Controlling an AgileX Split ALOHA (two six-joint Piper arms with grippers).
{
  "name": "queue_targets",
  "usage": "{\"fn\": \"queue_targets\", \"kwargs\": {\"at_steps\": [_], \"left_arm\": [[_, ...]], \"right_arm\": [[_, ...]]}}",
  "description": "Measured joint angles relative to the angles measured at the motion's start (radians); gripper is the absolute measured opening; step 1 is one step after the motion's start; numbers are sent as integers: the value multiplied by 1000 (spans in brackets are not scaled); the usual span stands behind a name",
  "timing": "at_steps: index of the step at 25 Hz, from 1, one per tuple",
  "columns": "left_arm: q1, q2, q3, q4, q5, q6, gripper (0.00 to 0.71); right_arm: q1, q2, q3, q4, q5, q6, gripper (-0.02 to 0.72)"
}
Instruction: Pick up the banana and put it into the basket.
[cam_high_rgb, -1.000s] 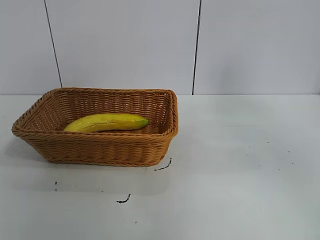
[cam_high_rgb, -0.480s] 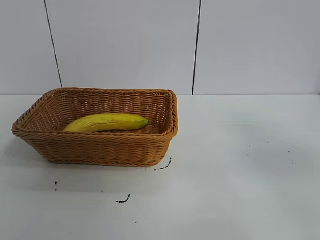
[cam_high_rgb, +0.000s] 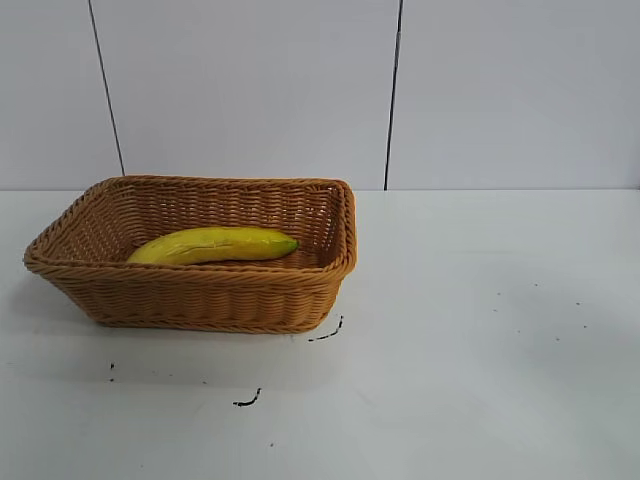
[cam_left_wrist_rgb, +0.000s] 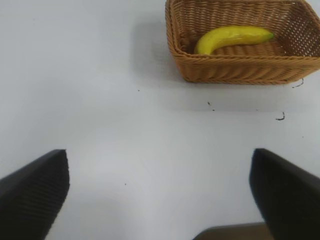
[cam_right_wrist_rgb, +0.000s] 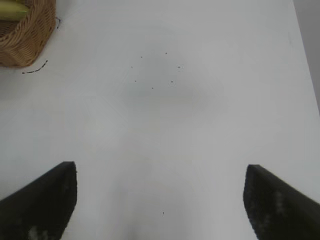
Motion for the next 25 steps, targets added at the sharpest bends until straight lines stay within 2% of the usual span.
{"fn": "queue_targets", "kwargs": {"at_steps": [9, 25], "left_arm": [[0, 0, 0, 0, 0, 0, 695], [0, 0, 0, 0, 0, 0, 695]], "right_arm": [[7, -176, 0, 0, -1, 0, 647], [7, -184, 0, 0, 0, 0, 647]]}}
